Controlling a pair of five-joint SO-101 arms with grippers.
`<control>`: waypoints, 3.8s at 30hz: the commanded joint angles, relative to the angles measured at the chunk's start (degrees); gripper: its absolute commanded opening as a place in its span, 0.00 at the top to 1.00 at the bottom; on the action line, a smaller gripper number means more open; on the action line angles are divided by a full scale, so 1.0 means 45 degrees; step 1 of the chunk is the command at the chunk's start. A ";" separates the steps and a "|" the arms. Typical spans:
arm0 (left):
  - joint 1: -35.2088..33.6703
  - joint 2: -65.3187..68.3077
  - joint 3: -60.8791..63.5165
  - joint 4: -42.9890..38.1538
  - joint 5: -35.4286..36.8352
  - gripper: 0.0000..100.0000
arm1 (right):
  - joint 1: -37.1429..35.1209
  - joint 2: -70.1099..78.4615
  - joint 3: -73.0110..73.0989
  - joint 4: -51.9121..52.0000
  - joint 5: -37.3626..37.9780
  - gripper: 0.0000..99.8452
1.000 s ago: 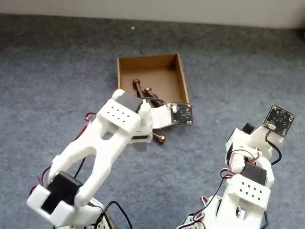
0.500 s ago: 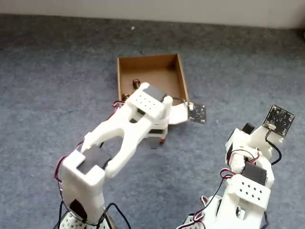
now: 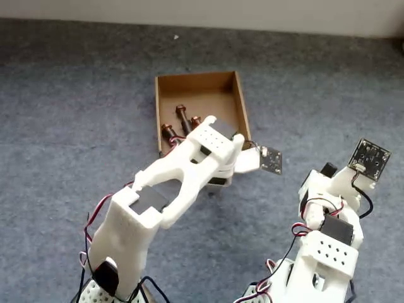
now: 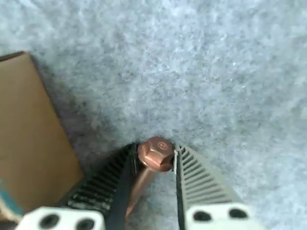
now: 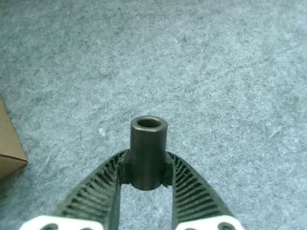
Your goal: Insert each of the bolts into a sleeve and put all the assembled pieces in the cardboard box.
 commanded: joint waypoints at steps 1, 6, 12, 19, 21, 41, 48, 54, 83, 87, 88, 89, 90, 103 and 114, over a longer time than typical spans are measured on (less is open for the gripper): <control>-0.0068 0.0049 -0.0850 0.0606 -0.0078 0.98 | 0.0010 -0.0303 -0.0205 -0.0303 0.0156 0.99; -0.0147 0.0049 -0.2374 0.2305 -0.0039 0.93 | 0.0010 -0.0303 -0.0205 -0.0303 0.0156 0.99; -0.0576 0.0127 -0.2901 0.2872 -0.0078 0.80 | 0.0029 -0.0303 -0.0166 -0.0303 0.0156 0.99; -0.1377 0.0205 -0.2823 0.2852 -0.0117 0.78 | 0.0029 -0.0303 -0.0166 -0.0303 0.0156 0.99; -0.1514 0.0205 -0.2784 0.2540 -0.0117 0.78 | 0.0029 -0.0303 -0.0166 -0.0303 0.0156 0.99; -0.1534 0.0186 -0.0615 -0.0488 -0.0117 0.95 | 0.0029 -0.0303 -0.0166 -0.0303 0.0156 0.99; -0.1905 0.0088 -0.0694 -0.0117 -0.0117 0.77 | 0.0029 -0.0303 -0.0166 -0.0303 0.0156 0.99; -0.2198 0.0186 -0.0654 -0.0703 -0.0137 0.80 | 0.0029 -0.0303 -0.0166 -0.0303 0.0156 0.99; -0.0772 -0.2217 -0.0928 0.2149 0.1055 1.00 | 0.0029 -0.0303 -0.0205 -0.0244 0.0156 0.99; -0.0850 -0.3214 -0.0908 0.2188 0.2598 1.00 | -0.0322 -0.0303 -0.0205 -0.0225 0.0156 0.99; -0.0869 -0.3409 -0.0908 0.2188 0.2950 1.00 | -0.0479 -0.0303 -0.0205 -0.0205 0.0156 0.99; -0.0869 -0.3604 -0.0908 0.2188 0.3282 1.00 | -0.0674 -0.0322 -0.0205 -0.0205 0.0156 0.99; -0.0869 -0.3800 -0.0908 0.2188 0.3614 1.00 | -0.0830 -0.0322 -0.0205 -0.0068 0.0156 0.99; -0.0850 -1.0051 0.3761 -0.0567 0.7912 1.00 | -0.3272 -0.3780 -0.0166 0.1123 0.0293 0.99; -0.0850 -1.6479 0.9231 -0.3790 1.0237 1.00 | -0.6593 -0.7453 0.1280 0.1397 0.1407 0.99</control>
